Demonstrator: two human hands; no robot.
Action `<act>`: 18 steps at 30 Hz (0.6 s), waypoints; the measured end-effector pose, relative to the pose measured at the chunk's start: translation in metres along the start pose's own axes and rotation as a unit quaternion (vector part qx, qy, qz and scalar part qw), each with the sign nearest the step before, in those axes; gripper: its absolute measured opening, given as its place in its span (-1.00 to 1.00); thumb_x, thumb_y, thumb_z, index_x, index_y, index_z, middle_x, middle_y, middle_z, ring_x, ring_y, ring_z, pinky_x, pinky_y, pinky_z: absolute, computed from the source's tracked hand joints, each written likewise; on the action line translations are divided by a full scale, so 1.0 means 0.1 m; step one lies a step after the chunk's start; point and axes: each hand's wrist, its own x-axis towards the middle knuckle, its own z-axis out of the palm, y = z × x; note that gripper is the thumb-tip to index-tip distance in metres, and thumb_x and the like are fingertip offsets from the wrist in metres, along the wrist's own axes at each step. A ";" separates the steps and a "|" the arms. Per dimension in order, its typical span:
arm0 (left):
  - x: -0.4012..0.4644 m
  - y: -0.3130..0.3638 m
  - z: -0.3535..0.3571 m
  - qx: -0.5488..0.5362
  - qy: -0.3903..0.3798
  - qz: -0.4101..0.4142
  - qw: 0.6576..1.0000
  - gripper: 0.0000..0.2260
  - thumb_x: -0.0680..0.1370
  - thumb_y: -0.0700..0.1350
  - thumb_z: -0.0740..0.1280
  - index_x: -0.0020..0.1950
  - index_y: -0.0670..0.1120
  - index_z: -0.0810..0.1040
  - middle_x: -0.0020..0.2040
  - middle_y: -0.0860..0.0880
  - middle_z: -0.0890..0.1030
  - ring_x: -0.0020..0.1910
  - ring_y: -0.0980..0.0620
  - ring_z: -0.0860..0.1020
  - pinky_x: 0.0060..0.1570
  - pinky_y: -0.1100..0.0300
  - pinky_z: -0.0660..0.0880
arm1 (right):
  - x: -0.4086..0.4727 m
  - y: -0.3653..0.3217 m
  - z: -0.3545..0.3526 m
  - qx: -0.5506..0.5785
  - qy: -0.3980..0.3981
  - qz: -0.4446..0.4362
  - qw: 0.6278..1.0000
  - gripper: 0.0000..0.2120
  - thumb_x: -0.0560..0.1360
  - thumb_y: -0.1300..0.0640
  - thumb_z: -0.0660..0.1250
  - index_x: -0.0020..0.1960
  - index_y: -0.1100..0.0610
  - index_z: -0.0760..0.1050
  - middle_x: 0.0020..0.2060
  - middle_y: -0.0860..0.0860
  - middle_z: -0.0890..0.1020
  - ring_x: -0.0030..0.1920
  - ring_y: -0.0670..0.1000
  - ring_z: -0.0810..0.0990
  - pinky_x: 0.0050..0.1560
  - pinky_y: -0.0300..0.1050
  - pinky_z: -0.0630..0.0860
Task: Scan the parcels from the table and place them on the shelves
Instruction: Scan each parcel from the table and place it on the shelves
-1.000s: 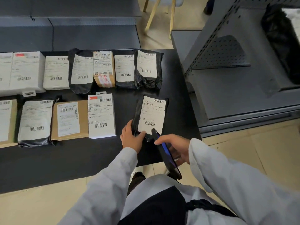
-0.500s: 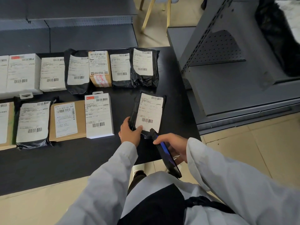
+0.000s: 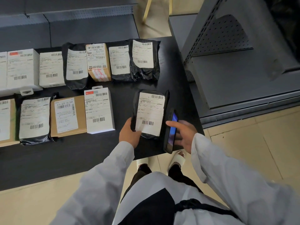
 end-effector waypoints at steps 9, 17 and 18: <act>-0.07 -0.14 -0.19 -0.019 -0.054 -0.011 0.998 -0.51 0.54 -0.18 0.42 0.43 -0.04 0.37 0.25 0.05 0.53 0.09 0.07 0.52 0.11 0.17 0.48 | 0.37 -0.01 0.05 -0.009 -0.039 -0.034 0.999 -0.52 0.43 0.05 0.53 0.31 0.03 0.50 0.15 0.09 0.67 0.12 0.18 0.66 0.10 0.16 0.64; -0.03 0.18 -0.21 -0.091 -0.099 -0.038 0.990 -0.79 0.57 -0.22 0.35 0.18 -0.03 0.51 0.20 0.02 0.63 -0.01 0.07 0.57 -0.05 0.18 0.50 | 0.23 0.10 0.07 0.010 -0.068 -0.014 0.998 -0.56 0.48 0.07 0.48 0.31 0.07 0.47 0.17 0.12 0.64 0.13 0.20 0.61 0.22 0.22 0.57; -0.06 0.19 -0.19 -0.089 -0.105 -0.037 0.990 -0.78 0.57 -0.22 0.35 0.20 -0.04 0.52 0.21 0.01 0.63 0.03 0.04 0.57 -0.09 0.19 0.51 | 0.19 0.09 0.05 0.004 -0.067 -0.019 0.998 -0.59 0.47 0.06 0.49 0.28 0.06 0.48 0.17 0.12 0.64 0.12 0.20 0.62 0.22 0.22 0.56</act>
